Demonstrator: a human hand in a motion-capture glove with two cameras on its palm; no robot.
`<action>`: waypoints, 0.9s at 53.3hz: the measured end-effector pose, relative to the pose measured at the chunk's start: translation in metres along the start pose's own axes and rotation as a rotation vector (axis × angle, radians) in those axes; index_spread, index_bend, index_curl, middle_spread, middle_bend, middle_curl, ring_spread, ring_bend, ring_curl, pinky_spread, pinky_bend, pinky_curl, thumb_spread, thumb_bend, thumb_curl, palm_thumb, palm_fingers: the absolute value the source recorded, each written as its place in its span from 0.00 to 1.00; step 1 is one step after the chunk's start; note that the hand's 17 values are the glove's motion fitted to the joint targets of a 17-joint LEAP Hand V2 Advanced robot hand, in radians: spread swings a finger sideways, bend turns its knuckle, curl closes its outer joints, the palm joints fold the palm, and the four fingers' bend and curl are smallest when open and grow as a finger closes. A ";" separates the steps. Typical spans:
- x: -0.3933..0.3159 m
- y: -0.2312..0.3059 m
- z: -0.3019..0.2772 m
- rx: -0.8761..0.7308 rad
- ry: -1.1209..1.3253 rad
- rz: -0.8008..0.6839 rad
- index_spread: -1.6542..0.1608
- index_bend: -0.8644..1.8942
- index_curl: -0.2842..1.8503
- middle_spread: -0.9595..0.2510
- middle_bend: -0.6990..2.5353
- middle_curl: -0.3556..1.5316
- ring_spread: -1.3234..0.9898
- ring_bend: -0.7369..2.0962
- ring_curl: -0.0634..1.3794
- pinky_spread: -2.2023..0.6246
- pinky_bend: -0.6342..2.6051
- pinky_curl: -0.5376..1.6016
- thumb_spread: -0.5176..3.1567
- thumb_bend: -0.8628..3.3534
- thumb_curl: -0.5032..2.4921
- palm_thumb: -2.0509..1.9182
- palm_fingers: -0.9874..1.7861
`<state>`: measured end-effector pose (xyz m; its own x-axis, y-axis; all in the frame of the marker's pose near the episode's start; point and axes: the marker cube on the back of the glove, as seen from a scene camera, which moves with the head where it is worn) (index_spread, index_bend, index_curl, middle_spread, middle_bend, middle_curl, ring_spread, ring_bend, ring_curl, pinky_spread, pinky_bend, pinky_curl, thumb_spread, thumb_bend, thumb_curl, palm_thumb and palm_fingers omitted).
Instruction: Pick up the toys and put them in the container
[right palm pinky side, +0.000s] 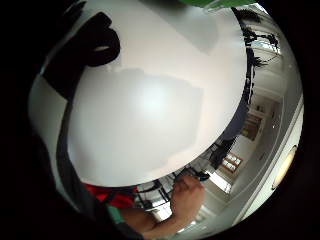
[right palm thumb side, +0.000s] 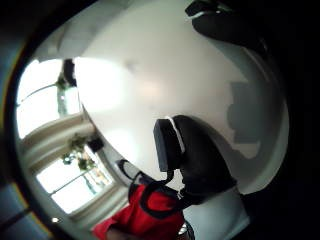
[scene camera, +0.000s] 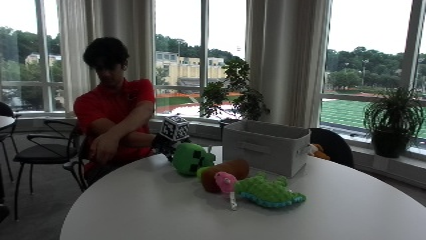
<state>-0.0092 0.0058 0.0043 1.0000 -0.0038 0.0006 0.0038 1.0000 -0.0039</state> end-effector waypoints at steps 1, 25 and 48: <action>0.000 0.000 0.000 0.000 0.000 0.000 0.82 0.37 0.14 0.68 0.26 0.20 0.51 0.33 0.05 0.77 0.37 0.30 0.26 0.21 0.17 0.52 0.45; 0.036 0.040 -0.078 0.304 -0.166 -0.075 0.70 0.38 0.22 0.55 0.27 0.27 0.40 0.39 0.15 0.75 0.42 0.38 0.48 0.20 0.22 0.52 0.47; 0.046 -0.010 -0.224 0.260 0.072 0.043 0.74 0.32 0.19 0.69 0.26 0.31 0.51 0.35 0.17 0.81 0.53 0.43 0.43 0.20 0.25 0.51 0.28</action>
<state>0.0372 -0.0056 -0.2197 0.9967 0.0476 -0.0653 -0.0295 0.9667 0.2542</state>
